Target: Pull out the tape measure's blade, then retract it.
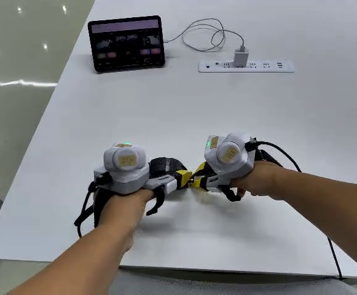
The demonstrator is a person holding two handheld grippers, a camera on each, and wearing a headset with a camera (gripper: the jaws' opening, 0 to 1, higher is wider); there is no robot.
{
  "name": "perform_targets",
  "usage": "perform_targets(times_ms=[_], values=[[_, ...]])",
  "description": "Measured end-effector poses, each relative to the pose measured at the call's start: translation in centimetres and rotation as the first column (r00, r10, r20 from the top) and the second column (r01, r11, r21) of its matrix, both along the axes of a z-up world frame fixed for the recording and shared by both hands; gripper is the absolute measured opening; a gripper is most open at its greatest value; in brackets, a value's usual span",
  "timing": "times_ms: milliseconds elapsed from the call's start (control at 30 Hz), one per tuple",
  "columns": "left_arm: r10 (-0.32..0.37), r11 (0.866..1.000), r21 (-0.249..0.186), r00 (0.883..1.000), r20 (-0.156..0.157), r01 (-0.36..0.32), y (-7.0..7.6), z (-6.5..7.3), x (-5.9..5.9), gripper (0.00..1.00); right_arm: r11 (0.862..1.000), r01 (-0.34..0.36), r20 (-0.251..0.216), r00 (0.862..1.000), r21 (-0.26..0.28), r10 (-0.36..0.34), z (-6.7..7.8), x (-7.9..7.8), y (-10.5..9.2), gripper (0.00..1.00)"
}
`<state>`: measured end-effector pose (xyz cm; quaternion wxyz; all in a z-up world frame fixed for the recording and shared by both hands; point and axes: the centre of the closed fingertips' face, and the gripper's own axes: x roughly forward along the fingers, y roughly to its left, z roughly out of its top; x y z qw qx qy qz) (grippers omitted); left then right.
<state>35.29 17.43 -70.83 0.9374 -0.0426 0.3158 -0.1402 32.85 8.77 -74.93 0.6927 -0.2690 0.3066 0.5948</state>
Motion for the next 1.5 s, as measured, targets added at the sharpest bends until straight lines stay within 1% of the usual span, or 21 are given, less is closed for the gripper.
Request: perform_targets(times_ms=[33,67,100,133,167,200,233,333,400,433,567,967,1033,1100,1133,1167,1233,1267,1367,1400,1500], values=[[-0.009,1.000,-0.018,1.000,-0.006,0.009,0.1,0.1,0.0,1.00,1.000,0.005,0.008,1.000,0.002,-0.005,0.2,0.1,-0.2,0.13],[-0.033,0.998,-0.056,0.999,-0.043,0.031,-0.1,-0.1,-0.4,0.99,1.000,0.016,0.020,1.000,0.011,-0.017,0.7,0.3,-0.6,0.12],[-0.033,0.998,-0.053,0.998,-0.058,0.029,0.3,-0.2,-0.4,1.00,0.999,0.025,0.021,0.999,0.020,-0.025,1.1,0.4,-0.8,0.13],[-0.050,0.997,-0.057,0.998,-0.044,0.048,0.4,0.1,-0.3,1.00,0.999,0.035,0.020,0.999,0.025,-0.036,1.4,0.5,-1.1,0.14],[-0.076,0.995,-0.060,0.997,-0.017,0.075,0.3,0.5,-0.2,1.00,0.999,0.043,0.019,0.999,0.028,-0.043,1.6,0.5,-1.4,0.16],[-0.088,0.994,-0.069,0.995,-0.045,0.085,0.2,0.3,-0.6,1.00,0.998,0.055,0.018,0.998,0.029,-0.056,1.7,0.7,-1.7,0.17],[-0.107,0.992,-0.078,0.993,-0.050,0.103,0.1,0.3,-0.8,1.00,0.997,0.068,0.018,0.998,0.031,-0.068,1.9,0.8,-2.2,0.18],[-0.156,0.985,-0.077,0.987,-0.040,0.153,-0.2,0.4,-1.3,1.00,0.994,0.100,0.018,0.995,0.039,-0.101,2.3,1.0,-3.1,0.21],[-0.176,0.983,-0.065,0.984,-0.043,0.173,-0.3,0.5,-1.8,1.00,0.992,0.117,0.012,0.993,0.042,-0.117,2.5,1.1,-3.7,0.23],[-0.181,0.982,-0.064,0.983,-0.034,0.179,-0.3,0.6,-1.9,1.00,0.992,0.119,0.014,0.993,0.042,-0.120,2.5,1.0,-3.9,0.23],[-0.198,0.979,-0.050,0.980,-0.037,0.196,-0.2,0.6,-2.3,1.00,0.991,0.128,0.010,0.992,0.043,-0.129,2.6,0.8,-4.3,0.25],[-0.194,0.979,-0.067,0.981,-0.026,0.192,0.4,0.9,-2.3,1.00,0.992,0.119,0.004,0.993,0.035,-0.119,2.6,0.3,-4.3,0.28],[-0.209,0.976,-0.072,0.978,-0.026,0.206,0.3,0.9,-2.3,1.00,0.993,0.118,0.007,0.993,0.032,-0.118,2.7,0.3,-4.4,0.31],[-0.238,0.970,-0.057,0.971,-0.014,0.237,0.1,1.0,-2.5,1.00,0.992,0.122,0.012,0.992,0.032,-0.122,2.8,0.2,-4.7,0.35],[-0.289,0.955,-0.069,0.957,-0.003,0.288,-0.6,1.2,-2.9,1.00,0.993,0.116,0.026,0.993,0.024,-0.117,2.8,0.2,-5.1,0.36],[-0.302,0.951,-0.065,0.953,0.003,0.302,-0.7,1.3,-3.0,1.00,0.994,0.110,0.036,0.993,0.018,-0.111,2.7,0.1,-5.3,0.36],[-0.337,0.941,0.002,0.941,-0.033,0.337,-0.3,0.3,-3.6,1.00,0.993,0.116,0.036,0.993,0.018,-0.117,2.7,-0.1,-6.1,0.37],[-0.340,0.940,0.000,0.940,-0.037,0.341,-0.4,0.2,-3.8,1.00,0.992,0.123,0.035,0.992,0.020,-0.124,2.7,-0.1,-6.4,0.38],[-0.331,0.944,-0.005,0.943,-0.026,0.331,-0.1,0.1,-3.9,1.00,0.988,0.152,0.031,0.988,0.029,-0.153,2.7,-0.2,-7.7,0.39],[-0.319,0.948,0.010,0.947,-0.027,0.319,0.4,0.0,-3.8,1.00,0.986,0.165,0.032,0.986,0.033,-0.166,2.7,-0.2,-8.2,0.38],[-0.317,0.948,-0.002,0.948,-0.014,0.317,0.6,0.2,-4.0,1.00,0.976,0.210,0.018,0.977,0.051,-0.211,2.9,-0.3,-9.5,0.40]])
